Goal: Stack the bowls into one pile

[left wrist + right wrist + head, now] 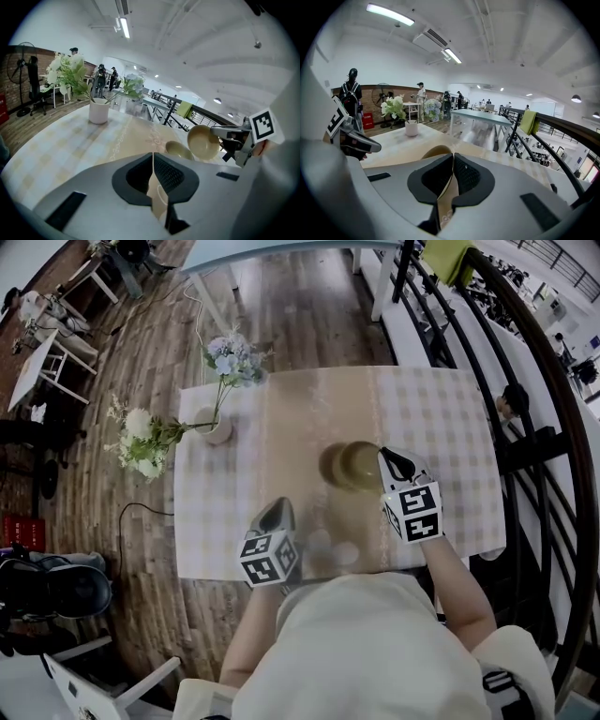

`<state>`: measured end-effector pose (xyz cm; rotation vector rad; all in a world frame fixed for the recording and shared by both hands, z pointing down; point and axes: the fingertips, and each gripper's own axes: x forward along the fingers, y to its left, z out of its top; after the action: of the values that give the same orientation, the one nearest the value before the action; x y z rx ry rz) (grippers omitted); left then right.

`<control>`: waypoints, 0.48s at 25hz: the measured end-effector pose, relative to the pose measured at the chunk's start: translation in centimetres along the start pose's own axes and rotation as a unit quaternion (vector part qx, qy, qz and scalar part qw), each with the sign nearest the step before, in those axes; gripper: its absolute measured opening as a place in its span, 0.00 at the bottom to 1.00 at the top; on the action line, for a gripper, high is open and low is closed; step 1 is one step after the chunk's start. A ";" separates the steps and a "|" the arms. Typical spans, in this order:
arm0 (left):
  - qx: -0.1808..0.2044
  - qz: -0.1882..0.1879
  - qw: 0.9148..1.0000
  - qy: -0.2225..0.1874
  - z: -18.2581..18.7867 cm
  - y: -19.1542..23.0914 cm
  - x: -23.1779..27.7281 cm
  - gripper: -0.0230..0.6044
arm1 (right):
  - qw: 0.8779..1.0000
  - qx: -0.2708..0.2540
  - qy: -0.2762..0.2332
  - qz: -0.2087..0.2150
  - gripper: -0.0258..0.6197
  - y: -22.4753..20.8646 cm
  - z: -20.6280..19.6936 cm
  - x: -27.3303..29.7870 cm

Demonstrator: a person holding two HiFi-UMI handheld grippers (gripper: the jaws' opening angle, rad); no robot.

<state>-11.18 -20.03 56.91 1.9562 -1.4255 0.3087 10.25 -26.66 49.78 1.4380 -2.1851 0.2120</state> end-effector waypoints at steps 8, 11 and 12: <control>-0.006 0.005 1.000 0.004 -0.1 2.0 -0.1 0.05 | 1.000 0.000 0.013 0.017 0.05 2.7 -0.3 3.0; -0.009 0.007 1.000 0.006 -0.3 2.5 -0.3 0.05 | 1.000 0.000 0.019 0.021 0.05 3.4 -0.6 3.7; -0.010 0.008 1.000 0.007 -0.3 2.7 -0.4 0.05 | 1.000 -0.001 0.021 0.022 0.05 3.6 -0.7 3.9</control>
<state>-13.71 -19.95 57.99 1.9249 -1.4298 0.3140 6.06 -27.95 52.85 1.3732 -2.1846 0.2538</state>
